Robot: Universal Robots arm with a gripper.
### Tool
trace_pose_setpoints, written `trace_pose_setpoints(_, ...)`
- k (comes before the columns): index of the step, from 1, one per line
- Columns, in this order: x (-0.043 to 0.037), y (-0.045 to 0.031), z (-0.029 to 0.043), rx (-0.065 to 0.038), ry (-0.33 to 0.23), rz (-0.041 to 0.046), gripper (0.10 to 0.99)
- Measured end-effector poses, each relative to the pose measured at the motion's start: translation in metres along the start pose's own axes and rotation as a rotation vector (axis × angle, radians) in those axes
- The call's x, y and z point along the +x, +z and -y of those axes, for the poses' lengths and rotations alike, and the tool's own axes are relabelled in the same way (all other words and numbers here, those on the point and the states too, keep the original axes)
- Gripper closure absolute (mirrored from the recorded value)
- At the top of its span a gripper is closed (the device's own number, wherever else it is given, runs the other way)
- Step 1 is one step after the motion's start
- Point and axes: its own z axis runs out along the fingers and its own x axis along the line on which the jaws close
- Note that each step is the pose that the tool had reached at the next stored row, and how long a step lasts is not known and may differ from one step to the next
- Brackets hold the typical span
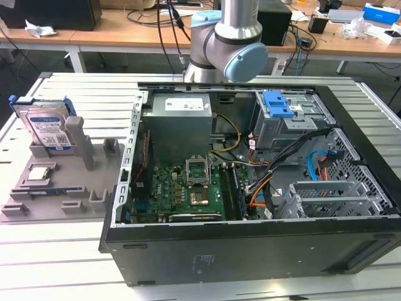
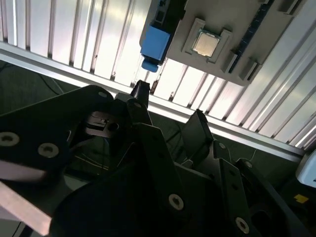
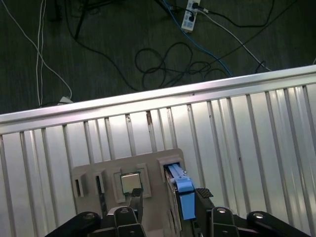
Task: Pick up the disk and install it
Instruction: 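Pick up the disk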
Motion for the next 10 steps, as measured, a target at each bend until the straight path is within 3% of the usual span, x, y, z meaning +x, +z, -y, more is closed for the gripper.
trace_pose_setpoints(10, -0.0211, 0.0004, 0.007, 0.0, 0.0, -0.0006, 0.545)
